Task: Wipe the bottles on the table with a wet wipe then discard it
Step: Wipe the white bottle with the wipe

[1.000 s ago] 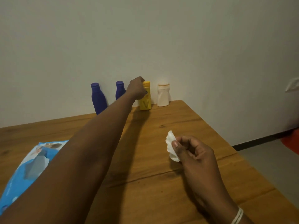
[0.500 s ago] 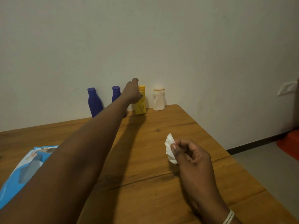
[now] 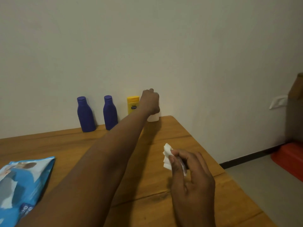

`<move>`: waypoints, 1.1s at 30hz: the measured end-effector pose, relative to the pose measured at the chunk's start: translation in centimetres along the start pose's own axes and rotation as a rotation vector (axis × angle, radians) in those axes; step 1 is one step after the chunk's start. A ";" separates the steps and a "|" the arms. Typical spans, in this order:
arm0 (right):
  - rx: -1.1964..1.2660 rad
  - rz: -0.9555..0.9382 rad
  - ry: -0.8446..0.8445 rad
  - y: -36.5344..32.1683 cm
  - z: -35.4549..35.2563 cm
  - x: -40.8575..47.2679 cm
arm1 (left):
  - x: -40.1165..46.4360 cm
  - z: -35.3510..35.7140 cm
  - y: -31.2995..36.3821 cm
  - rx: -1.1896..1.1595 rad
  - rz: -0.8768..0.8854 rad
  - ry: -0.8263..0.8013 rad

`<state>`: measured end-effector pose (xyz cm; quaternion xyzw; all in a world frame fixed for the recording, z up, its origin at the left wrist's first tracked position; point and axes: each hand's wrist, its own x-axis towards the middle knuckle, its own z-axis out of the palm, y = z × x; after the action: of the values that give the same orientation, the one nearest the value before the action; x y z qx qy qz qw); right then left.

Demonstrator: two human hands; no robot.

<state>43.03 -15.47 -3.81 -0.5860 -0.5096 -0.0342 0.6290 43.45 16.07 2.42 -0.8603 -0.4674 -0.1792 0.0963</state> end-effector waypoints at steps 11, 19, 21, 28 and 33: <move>-0.110 -0.102 0.047 1.5 -0.5 0.4 | -6.1 -2.1 2.1 -0.673 -0.093 0.035; 0.150 0.226 0.038 -3.0 -5.2 2.8 | -22.5 -10.8 3.0 -1.104 -0.040 0.046; 0.111 0.154 -0.080 -5.4 -5.8 3.1 | -25.5 -12.4 2.7 -1.122 -0.017 0.000; -0.118 -0.013 -0.139 -14.0 -4.9 -0.2 | -32.9 -18.2 3.2 -0.896 0.113 0.118; -0.033 -0.185 -0.260 -18.0 -5.3 -1.7 | -36.4 -21.4 0.0 -1.008 -0.030 0.198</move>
<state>33.85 -26.12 8.79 -0.5463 -0.6378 -0.0240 0.5424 20.63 -19.15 7.58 -0.7720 -0.3238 -0.4644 -0.2890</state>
